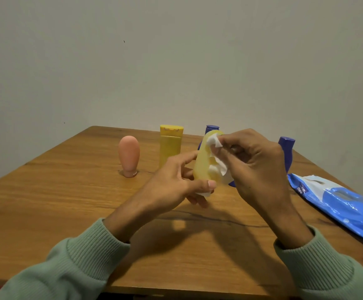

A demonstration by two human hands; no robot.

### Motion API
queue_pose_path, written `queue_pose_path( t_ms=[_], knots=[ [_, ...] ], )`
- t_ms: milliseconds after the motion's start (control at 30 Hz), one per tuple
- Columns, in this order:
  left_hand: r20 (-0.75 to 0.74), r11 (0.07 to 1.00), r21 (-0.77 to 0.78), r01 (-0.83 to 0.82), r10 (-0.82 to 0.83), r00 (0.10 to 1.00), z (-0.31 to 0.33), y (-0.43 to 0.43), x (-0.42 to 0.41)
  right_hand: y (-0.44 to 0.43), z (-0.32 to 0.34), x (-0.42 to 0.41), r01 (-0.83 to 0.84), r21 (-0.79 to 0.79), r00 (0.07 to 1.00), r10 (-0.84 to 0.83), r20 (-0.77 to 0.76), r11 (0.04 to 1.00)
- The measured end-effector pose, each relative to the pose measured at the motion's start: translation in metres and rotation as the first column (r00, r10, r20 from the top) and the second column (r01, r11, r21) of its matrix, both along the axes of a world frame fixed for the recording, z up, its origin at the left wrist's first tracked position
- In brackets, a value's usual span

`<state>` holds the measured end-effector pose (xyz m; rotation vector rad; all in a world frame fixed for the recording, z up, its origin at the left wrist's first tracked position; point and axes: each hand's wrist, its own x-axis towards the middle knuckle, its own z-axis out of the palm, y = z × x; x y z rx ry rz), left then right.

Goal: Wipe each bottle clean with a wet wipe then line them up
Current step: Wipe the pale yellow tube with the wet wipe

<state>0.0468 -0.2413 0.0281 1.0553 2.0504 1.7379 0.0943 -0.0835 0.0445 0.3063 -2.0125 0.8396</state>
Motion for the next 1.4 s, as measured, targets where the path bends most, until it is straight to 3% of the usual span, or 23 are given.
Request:
queue_pose_path(
  t_ms=[133, 267, 433, 567, 733, 867, 967, 1067, 1133, 1233, 1400],
  knots=[
    [-0.075, 0.996, -0.026, -0.089, 0.086, 0.993, -0.002, 0.001, 0.000, -0.005, -0.003, 0.001, -0.057, 0.083, 0.998, 0.055, 0.024, 0.995],
    [-0.106, 0.987, -0.151, -0.052, 0.036, 0.994, 0.001, 0.000, 0.001, 0.007, 0.003, 0.000, 0.048, 0.026, 0.997, -0.047, -0.059, 0.999],
    [-0.097, 0.993, -0.051, -0.108, 0.102, 0.990, -0.001, 0.005, 0.005, -0.003, -0.002, 0.001, -0.043, 0.106, 0.999, 0.044, -0.007, 0.993],
    [-0.132, 0.976, -0.207, -0.066, 0.039, 0.990, 0.003, -0.002, -0.001, 0.004, 0.002, 0.001, 0.021, 0.050, 0.998, -0.018, -0.056, 0.999],
    [-0.166, 0.980, -0.159, -0.117, 0.090, 0.982, 0.001, 0.001, 0.000, -0.005, -0.003, 0.002, -0.026, 0.110, 0.999, 0.029, -0.026, 0.994],
    [-0.232, 0.956, -0.261, -0.134, 0.072, 0.970, 0.003, -0.004, -0.004, 0.000, -0.002, 0.001, 0.038, 0.099, 0.998, -0.033, -0.049, 0.994],
    [-0.233, 0.961, -0.233, -0.146, 0.090, 0.968, 0.003, -0.002, -0.005, -0.001, -0.002, 0.001, 0.082, 0.084, 0.993, -0.074, -0.089, 0.993],
    [-0.249, 0.969, -0.183, -0.164, 0.115, 0.962, -0.002, 0.001, -0.004, -0.007, -0.006, 0.003, 0.008, 0.134, 1.000, -0.006, -0.020, 0.991],
    [-0.280, 0.956, -0.229, -0.182, 0.114, 0.953, -0.004, 0.001, -0.005, -0.006, -0.007, 0.003, -0.020, 0.156, 1.000, 0.018, 0.011, 0.987],
    [-0.294, 0.938, -0.297, -0.180, 0.090, 0.952, -0.003, -0.001, -0.006, 0.002, -0.003, 0.002, 0.064, 0.115, 0.997, -0.060, -0.041, 0.991],
    [-0.296, 0.956, -0.233, -0.179, 0.105, 0.949, -0.005, 0.002, -0.004, -0.005, -0.004, 0.004, 0.047, 0.138, 0.999, -0.044, -0.023, 0.989]
  ],
)
